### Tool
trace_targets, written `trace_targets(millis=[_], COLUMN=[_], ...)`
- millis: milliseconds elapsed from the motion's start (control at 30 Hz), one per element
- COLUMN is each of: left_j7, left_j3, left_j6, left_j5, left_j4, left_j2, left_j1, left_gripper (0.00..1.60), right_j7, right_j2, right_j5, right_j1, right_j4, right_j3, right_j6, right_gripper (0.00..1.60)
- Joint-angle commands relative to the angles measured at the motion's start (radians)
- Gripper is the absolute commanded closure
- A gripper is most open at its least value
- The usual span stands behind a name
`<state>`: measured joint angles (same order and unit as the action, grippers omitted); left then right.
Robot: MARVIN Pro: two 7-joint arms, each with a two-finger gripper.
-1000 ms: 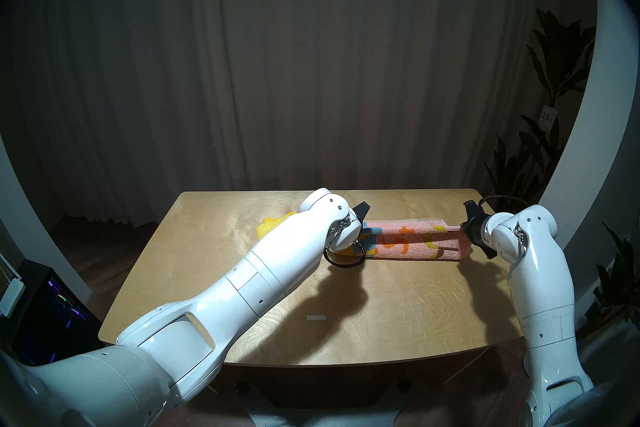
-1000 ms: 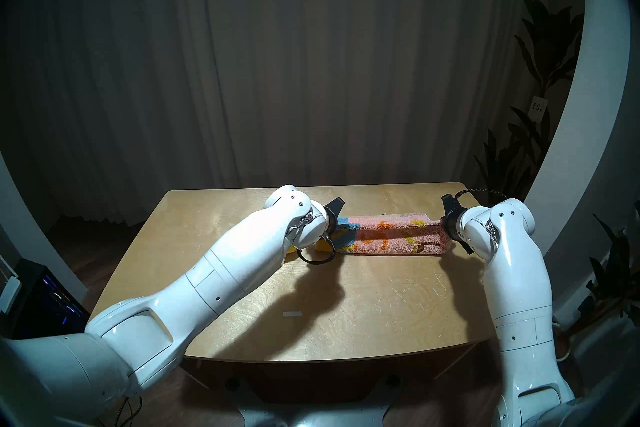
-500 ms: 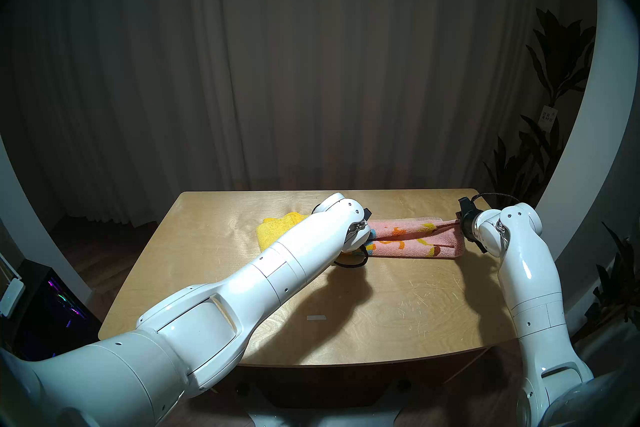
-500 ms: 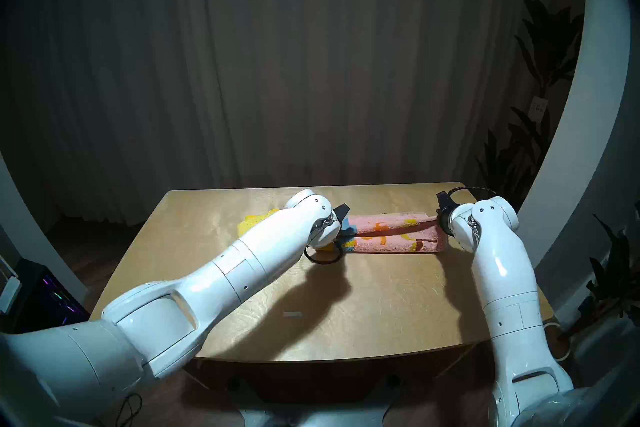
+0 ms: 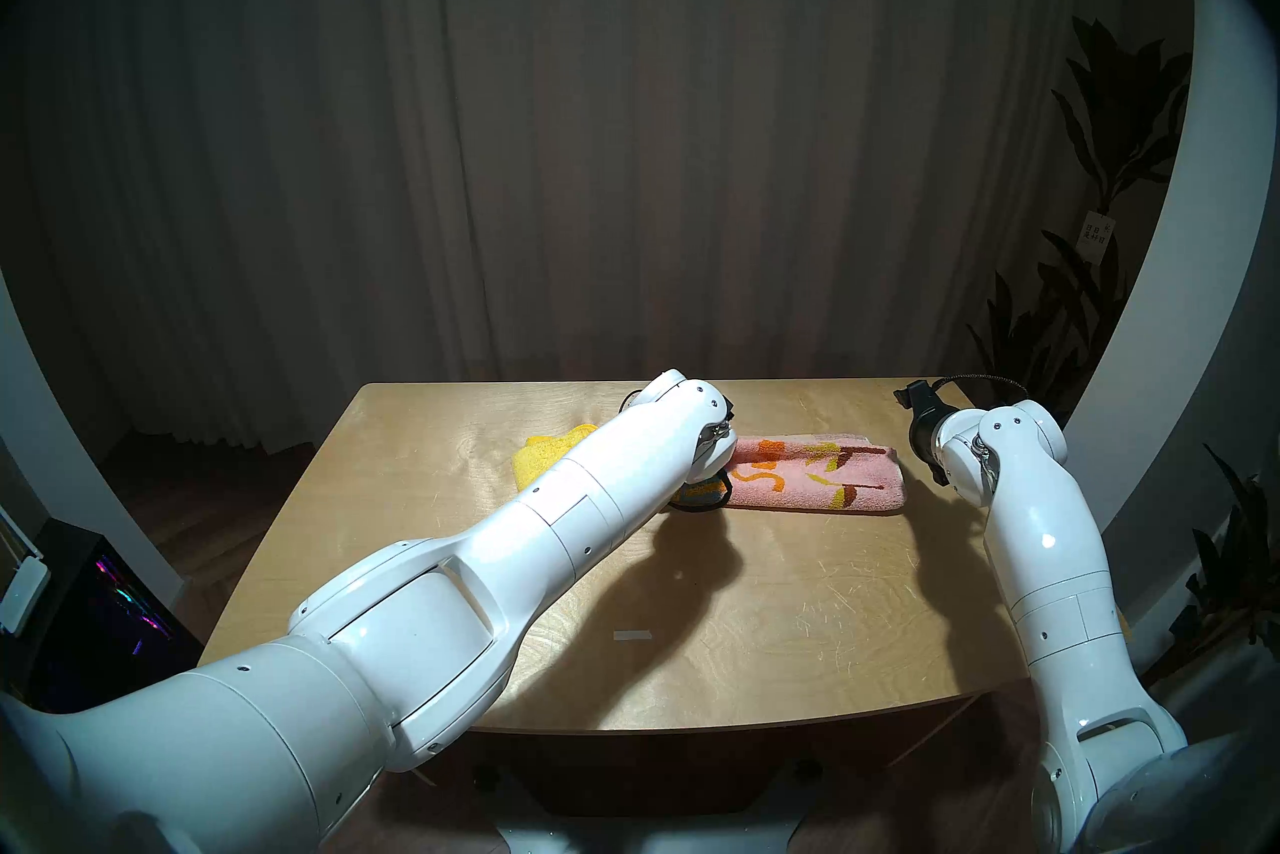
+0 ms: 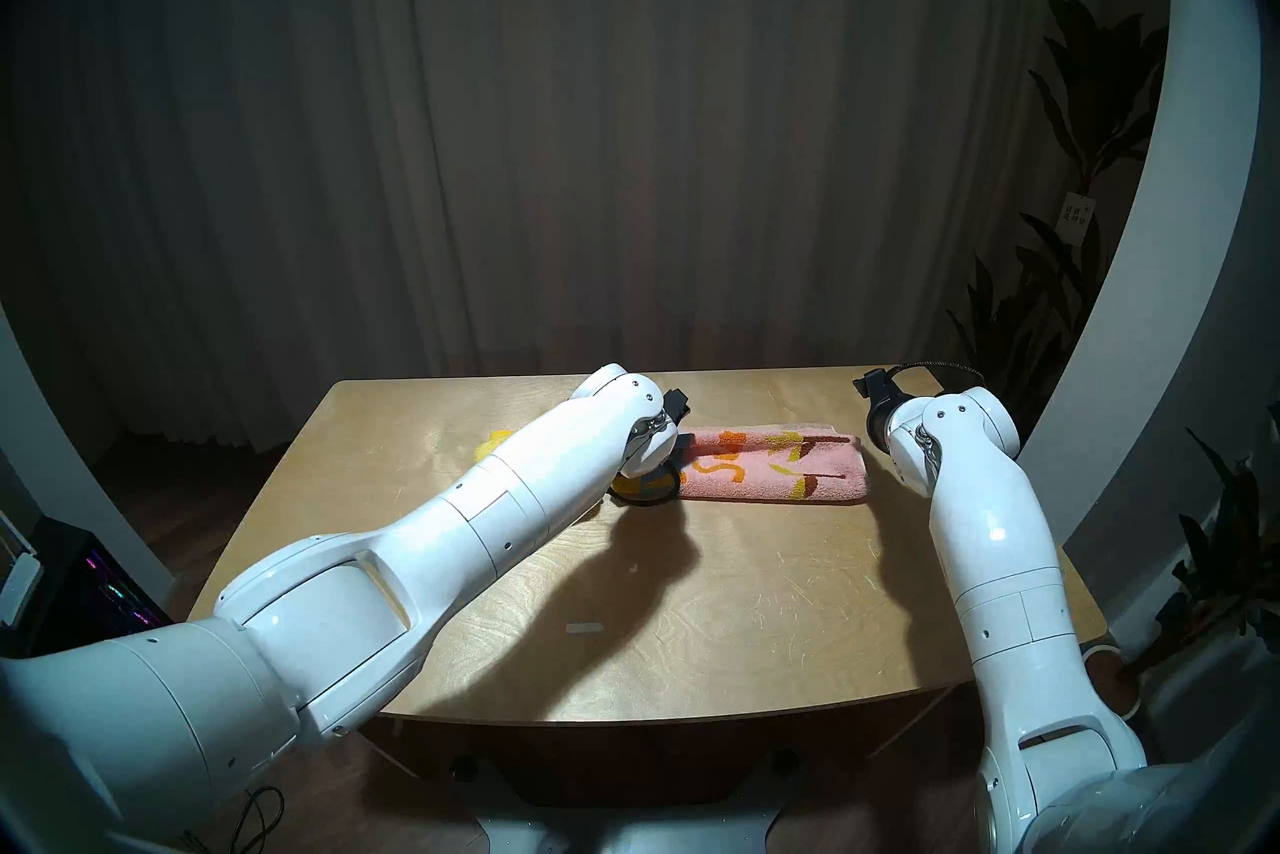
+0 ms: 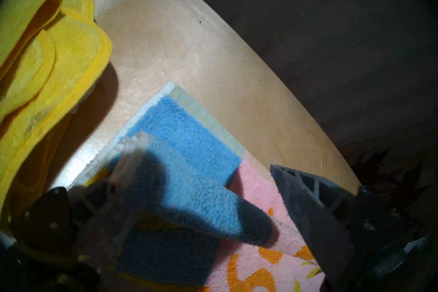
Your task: Fold each towel twice and stack them on table
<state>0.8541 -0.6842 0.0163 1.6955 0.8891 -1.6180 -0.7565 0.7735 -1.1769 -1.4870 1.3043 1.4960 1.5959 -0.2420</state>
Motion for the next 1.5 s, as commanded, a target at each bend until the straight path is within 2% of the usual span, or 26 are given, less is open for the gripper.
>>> trace_targets(millis=[0, 200, 400, 567, 633, 700, 733, 767, 833, 867, 967, 1033, 1067, 1100, 1200, 1467], left_j7=[-0.032, -0.044, -0.043, -0.016, -0.015, -0.015, -0.040, -0.038, -0.065, -0.073, -0.092, -0.101, -0.113, -0.121, -0.127, -0.160], left_j3=[-0.007, -0.014, -0.016, -0.015, -0.014, -0.022, -0.020, -0.022, -0.004, -0.006, 0.002, 0.009, 0.001, 0.000, -0.005, -0.033], left_j6=[-0.013, -0.019, -0.016, -0.017, -0.017, -0.021, -0.025, -0.031, -0.031, -0.038, -0.046, -0.056, -0.063, -0.070, -0.075, -0.115], left_j5=[-0.010, -0.008, -0.003, 0.008, 0.006, 0.008, -0.002, -0.004, -0.032, -0.037, -0.059, -0.079, -0.080, -0.091, -0.099, -0.145], left_j4=[-0.018, -0.035, 0.026, 0.115, 0.125, 0.167, 0.169, 0.208, 0.202, 0.238, 0.257, 0.304, 0.294, 0.346, 0.348, 0.474], left_j2=[-0.037, -0.050, -0.038, -0.012, -0.009, 0.002, 0.003, 0.017, 0.018, 0.036, 0.063, 0.095, 0.097, 0.128, 0.145, 0.261], left_j1=[0.053, 0.061, 0.035, -0.026, -0.029, -0.037, -0.031, -0.040, -0.022, -0.034, -0.036, -0.044, -0.040, -0.047, -0.042, -0.065], left_gripper=[0.00, 0.00, 0.00, 0.00, 0.00, 0.00, 0.00, 0.00, 0.00, 0.00, 0.00, 0.00, 0.00, 0.00, 0.00, 0.00], right_j7=[-0.044, -0.065, -0.092, -0.124, -0.128, -0.128, -0.134, -0.127, -0.129, -0.130, -0.131, -0.133, -0.132, -0.132, -0.132, -0.142], right_j2=[0.000, 0.007, 0.027, 0.033, 0.034, 0.037, 0.040, 0.041, 0.040, 0.041, 0.035, 0.029, 0.028, 0.022, 0.019, 0.005], right_j5=[0.008, 0.014, -0.006, -0.056, -0.060, -0.072, -0.071, -0.075, -0.080, -0.081, -0.085, -0.088, -0.088, -0.093, -0.095, -0.105], right_j1=[-0.044, -0.059, -0.026, 0.072, 0.079, 0.116, 0.124, 0.151, 0.160, 0.188, 0.207, 0.228, 0.235, 0.251, 0.265, 0.331], right_j4=[-0.003, -0.027, 0.021, 0.121, 0.123, 0.166, 0.165, 0.203, 0.196, 0.230, 0.224, 0.229, 0.230, 0.235, 0.239, 0.267], right_j3=[-0.002, -0.008, 0.013, 0.068, 0.073, 0.094, 0.100, 0.112, 0.124, 0.134, 0.137, 0.137, 0.133, 0.129, 0.121, 0.095], right_j6=[0.014, 0.017, -0.001, -0.016, -0.018, -0.020, -0.020, -0.018, -0.017, -0.017, -0.021, -0.026, -0.029, -0.035, -0.040, -0.063], right_gripper=[0.00, 0.00, 0.00, 0.00, 0.00, 0.00, 0.00, 0.00, 0.00, 0.00, 0.00, 0.00, 0.00, 0.00, 0.00, 0.00])
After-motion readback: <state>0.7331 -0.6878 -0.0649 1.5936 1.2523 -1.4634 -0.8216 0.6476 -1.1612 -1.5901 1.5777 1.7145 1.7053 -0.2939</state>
